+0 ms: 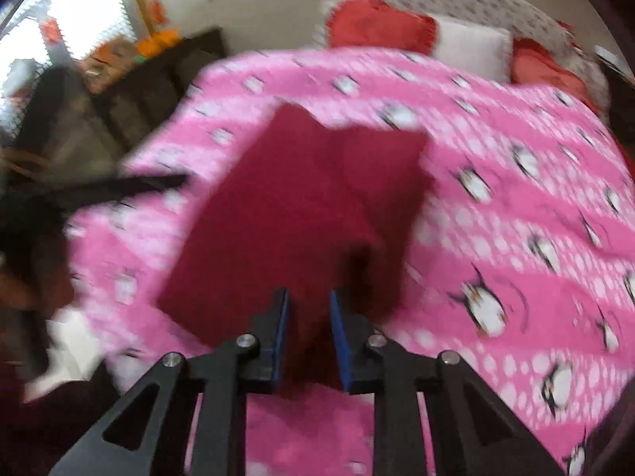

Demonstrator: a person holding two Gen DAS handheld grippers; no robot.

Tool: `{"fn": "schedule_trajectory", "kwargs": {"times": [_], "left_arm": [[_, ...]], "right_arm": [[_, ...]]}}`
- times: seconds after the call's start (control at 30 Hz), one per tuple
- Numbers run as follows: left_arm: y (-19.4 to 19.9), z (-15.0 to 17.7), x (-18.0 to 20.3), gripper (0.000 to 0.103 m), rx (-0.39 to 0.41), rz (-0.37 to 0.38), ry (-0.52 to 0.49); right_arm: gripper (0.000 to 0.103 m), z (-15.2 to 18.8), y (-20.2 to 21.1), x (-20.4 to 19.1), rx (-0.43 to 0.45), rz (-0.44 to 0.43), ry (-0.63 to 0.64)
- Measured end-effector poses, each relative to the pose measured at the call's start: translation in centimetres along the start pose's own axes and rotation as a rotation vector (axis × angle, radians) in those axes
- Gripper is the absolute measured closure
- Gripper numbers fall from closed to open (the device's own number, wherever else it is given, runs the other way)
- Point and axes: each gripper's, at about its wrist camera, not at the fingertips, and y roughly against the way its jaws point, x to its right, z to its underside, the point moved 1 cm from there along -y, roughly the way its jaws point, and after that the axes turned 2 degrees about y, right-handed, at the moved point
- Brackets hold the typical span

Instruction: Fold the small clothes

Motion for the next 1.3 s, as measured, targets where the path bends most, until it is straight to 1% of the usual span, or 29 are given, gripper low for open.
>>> {"fn": "schedule_trajectory", "kwargs": {"times": [0.03, 0.07, 0.13, 0.17, 0.2, 0.23, 0.3, 0.33, 0.4, 0.5, 0.6, 0.67, 0.8, 0.93, 1.0, 1.1, 1.3], "left_arm": [[0.4, 0.2, -0.1, 0.069, 0.011, -0.006, -0.005], [0.9, 0.3, -0.1, 0.069, 0.022, -0.012, -0.011], [1.7, 0.4, 0.2, 0.069, 0.042, -0.019, -0.031], [2.0, 0.4, 0.3, 0.069, 0.049, -0.028, -0.04], [2.3, 0.4, 0.5, 0.069, 0.054, -0.035, -0.046], [2.5, 0.4, 0.7, 0.069, 0.06, -0.038, -0.051], [3.1, 0.4, 1.1, 0.069, 0.081, -0.041, -0.062], [3.4, 0.3, 1.3, 0.069, 0.094, -0.043, -0.071], [4.0, 0.3, 1.9, 0.069, 0.11, -0.049, -0.088], [4.8, 0.3, 2.6, 0.069, 0.124, -0.044, -0.101], [5.4, 0.5, 2.9, 0.07, 0.136, -0.049, -0.102], [5.7, 0.7, 2.9, 0.069, 0.141, -0.053, -0.104], [6.4, 1.0, 2.9, 0.07, 0.159, -0.068, -0.106], [6.9, 1.2, 2.8, 0.07, 0.168, -0.079, -0.1], [7.0, 1.3, 2.7, 0.07, 0.17, -0.082, -0.1], [7.3, 1.4, 2.6, 0.07, 0.177, -0.087, -0.1], [7.7, 1.5, 2.6, 0.07, 0.188, -0.094, -0.095]], "right_arm": [[0.081, 0.6, -0.7, 0.6, -0.023, 0.011, -0.025], [0.081, 1.1, -1.1, 1.3, -0.028, -0.014, -0.065], [0.081, 1.4, -0.6, 1.6, -0.01, -0.036, -0.102], [0.078, 1.3, 0.0, 1.5, 0.002, -0.044, -0.104], [0.073, 1.1, 0.8, 1.3, 0.015, -0.053, -0.107], [0.07, 0.9, 1.7, 1.2, 0.03, -0.056, -0.11], [0.053, 0.0, 3.7, 1.0, 0.087, -0.04, -0.119], [0.049, -0.5, 4.6, 0.8, 0.116, -0.028, -0.124], [0.037, -1.3, 6.2, 0.4, 0.16, -0.008, -0.129], [0.03, -2.6, 7.2, -0.8, 0.184, 0.053, -0.133], [0.027, -3.1, 7.6, -1.9, 0.195, 0.117, -0.112], [0.025, -3.2, 7.5, -2.2, 0.198, 0.138, -0.115], [0.023, -3.2, 7.1, -2.4, 0.186, 0.148, -0.143], [0.023, -3.2, 6.7, -2.4, 0.191, 0.164, -0.144], [0.021, -3.1, 6.5, -2.6, 0.192, 0.176, -0.14], [0.017, -3.1, 6.6, -2.9, 0.198, 0.169, -0.138], [0.015, -3.4, 6.5, -3.8, 0.203, 0.167, -0.112]]}}
